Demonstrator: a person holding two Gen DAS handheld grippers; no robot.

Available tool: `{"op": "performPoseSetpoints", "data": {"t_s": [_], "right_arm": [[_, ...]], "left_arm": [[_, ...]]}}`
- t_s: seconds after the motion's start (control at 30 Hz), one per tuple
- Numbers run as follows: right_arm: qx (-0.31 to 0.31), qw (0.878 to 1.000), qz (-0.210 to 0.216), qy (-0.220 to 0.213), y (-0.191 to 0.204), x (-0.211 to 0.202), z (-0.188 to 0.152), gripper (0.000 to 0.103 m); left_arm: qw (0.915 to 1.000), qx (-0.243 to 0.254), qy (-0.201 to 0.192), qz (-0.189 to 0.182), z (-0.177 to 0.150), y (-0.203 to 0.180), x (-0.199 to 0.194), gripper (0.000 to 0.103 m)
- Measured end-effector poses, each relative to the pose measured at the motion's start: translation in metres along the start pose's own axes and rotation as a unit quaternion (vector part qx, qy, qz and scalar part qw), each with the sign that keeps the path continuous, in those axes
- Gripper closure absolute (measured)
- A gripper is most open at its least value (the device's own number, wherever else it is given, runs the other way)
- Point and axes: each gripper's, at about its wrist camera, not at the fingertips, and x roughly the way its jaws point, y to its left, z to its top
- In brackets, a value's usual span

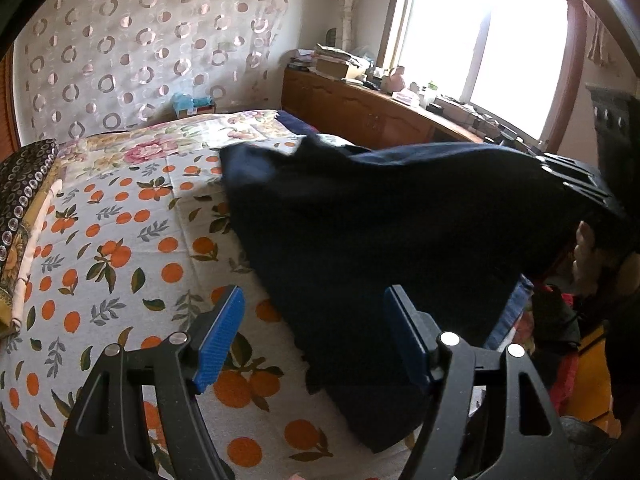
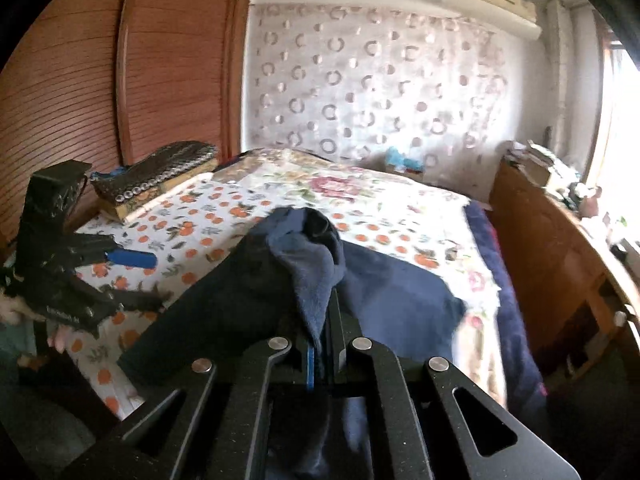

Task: Fold small clothes
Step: 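Lift the end and fold it over onto the shirt, opening the right gripper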

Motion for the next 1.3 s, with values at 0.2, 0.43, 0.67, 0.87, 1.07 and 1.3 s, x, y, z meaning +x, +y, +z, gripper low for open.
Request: {"op": "performPoseSetpoints", "data": {"t_s": [0.2, 0.43, 0.67, 0.87, 1.07, 1.3], "right_arm": [[0.037, 0.995, -0.031, 0.091, -0.02, 0.019, -0.055, 0.1], [0.084, 0.991, -0.013, 0.103, -0.024, 0.018, -0.072, 0.099], [0.077, 0.995, -0.003, 0.07, -0.044, -0.009, -0.053, 0.091], [0.084, 0.996, 0.015, 0.035, -0.05, 0.007, -0.017, 0.057], [0.108, 0.992, 0.043, 0.048, -0.06, 0.063, 0.013, 0.053], [0.116, 0.984, 0.08, 0.106, -0.052, 0.139, 0.03, 0.053]], "left_arm": [[1.0, 0.005, 0.0, -0.008, 0.002, -0.01, 0.003, 0.03], [0.9997, 0.012, 0.02, 0.008, -0.002, -0.013, 0.016, 0.03], [0.9995, 0.004, 0.025, 0.019, -0.005, -0.009, 0.02, 0.03], [0.9996, 0.007, 0.014, 0.022, -0.004, -0.01, 0.014, 0.03], [0.9997, 0.005, 0.008, 0.024, -0.004, -0.008, 0.01, 0.03], [0.9997, 0.001, 0.009, 0.023, -0.005, -0.006, 0.011, 0.03]]}}
